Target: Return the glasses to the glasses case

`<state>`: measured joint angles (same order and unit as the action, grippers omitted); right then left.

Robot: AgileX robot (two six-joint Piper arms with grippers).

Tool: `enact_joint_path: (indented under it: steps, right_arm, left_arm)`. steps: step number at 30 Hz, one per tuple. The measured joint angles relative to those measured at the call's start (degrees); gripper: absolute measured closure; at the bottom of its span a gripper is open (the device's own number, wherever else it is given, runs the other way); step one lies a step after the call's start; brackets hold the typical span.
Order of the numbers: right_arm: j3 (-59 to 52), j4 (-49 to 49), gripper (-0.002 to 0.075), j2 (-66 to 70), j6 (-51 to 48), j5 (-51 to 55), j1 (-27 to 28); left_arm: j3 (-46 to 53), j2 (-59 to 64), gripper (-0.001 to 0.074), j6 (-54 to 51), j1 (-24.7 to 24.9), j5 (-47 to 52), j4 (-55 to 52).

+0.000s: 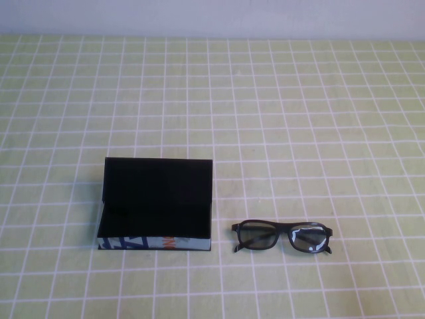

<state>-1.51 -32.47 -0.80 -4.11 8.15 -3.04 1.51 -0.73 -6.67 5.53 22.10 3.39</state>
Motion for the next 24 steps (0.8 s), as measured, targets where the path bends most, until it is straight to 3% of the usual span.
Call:
enact_joint_path:
  steps: [11,16,20,24]
  right_arm:
    - [0.00,-8.42,0.0737,0.00,0.00,-3.37,0.00]
    - [0.00,-18.36,0.0737,0.00,0.00,-2.68,0.00]
    - [0.00,-23.31,0.0737,0.26,0.00,1.00,0.00]
    - [5.13,-20.08,0.0737,7.17,0.00,11.52,0.00]
  left_arm:
    - [0.00,0.00,0.0737,0.00,0.00,0.00,0.00]
    - [0.00,0.00,0.0737,0.00,0.00,0.00,0.00]
    - [0.00,0.00,0.0737,0.00,0.00,0.00,0.00]
    - [0.00,0.00,0.0737,0.00,0.00,0.00,0.00]
